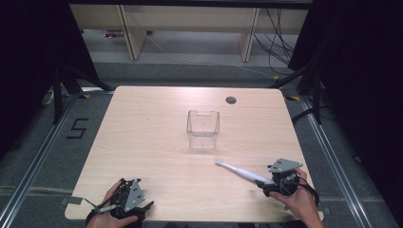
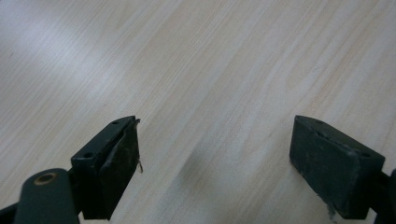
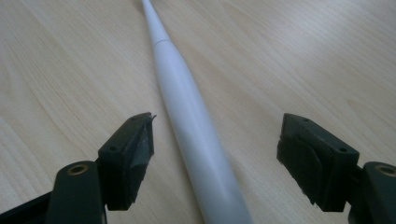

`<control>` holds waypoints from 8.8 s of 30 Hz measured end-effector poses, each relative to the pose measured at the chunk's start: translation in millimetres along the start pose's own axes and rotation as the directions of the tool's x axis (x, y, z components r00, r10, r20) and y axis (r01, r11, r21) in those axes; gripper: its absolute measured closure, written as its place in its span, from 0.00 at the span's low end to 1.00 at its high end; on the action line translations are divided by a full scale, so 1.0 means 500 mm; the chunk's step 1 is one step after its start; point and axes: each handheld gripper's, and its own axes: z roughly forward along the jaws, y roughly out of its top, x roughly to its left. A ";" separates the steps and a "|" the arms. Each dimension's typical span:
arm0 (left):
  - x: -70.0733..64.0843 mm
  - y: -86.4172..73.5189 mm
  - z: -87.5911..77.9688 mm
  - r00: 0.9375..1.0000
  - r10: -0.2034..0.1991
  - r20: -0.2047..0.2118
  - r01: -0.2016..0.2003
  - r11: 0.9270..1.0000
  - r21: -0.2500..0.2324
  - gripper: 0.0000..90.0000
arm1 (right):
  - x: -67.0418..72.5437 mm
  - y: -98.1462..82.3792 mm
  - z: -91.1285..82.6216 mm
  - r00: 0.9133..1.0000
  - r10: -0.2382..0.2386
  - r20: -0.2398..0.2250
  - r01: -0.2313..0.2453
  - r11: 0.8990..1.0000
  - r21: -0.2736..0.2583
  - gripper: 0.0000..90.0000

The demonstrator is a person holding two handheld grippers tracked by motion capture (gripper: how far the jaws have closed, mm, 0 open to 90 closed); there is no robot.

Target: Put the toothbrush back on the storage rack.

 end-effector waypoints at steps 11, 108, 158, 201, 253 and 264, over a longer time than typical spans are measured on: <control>-0.001 0.000 0.002 1.000 0.000 -0.013 0.000 1.000 0.001 0.17 | 0.002 0.015 0.005 1.000 -0.015 -0.025 0.015 1.000 0.014 0.38; 0.001 0.000 0.001 1.000 0.000 0.000 0.000 1.000 -0.003 0.17 | 0.006 0.179 0.138 0.950 -0.162 -0.267 0.290 0.775 0.562 0.74; 0.000 0.001 0.001 1.000 0.004 0.004 -0.004 1.000 0.003 0.17 | -0.083 0.200 0.046 0.992 -0.025 -0.123 0.013 0.995 -0.099 0.74; 0.001 -0.001 0.003 1.000 -0.001 -0.010 0.001 1.000 0.003 0.17 | -0.084 0.312 0.042 0.986 -0.027 -0.166 -0.012 0.974 -0.225 0.74; 0.001 -0.001 0.002 1.000 0.006 0.003 -0.006 1.000 0.007 0.17 | -0.042 0.523 0.045 0.975 -0.080 -0.209 0.025 0.967 -0.253 0.74; 0.002 -0.001 0.001 1.000 0.005 0.001 -0.005 1.000 0.005 0.17 | -0.040 0.544 0.082 0.976 -0.065 -0.207 0.018 0.974 -0.224 0.74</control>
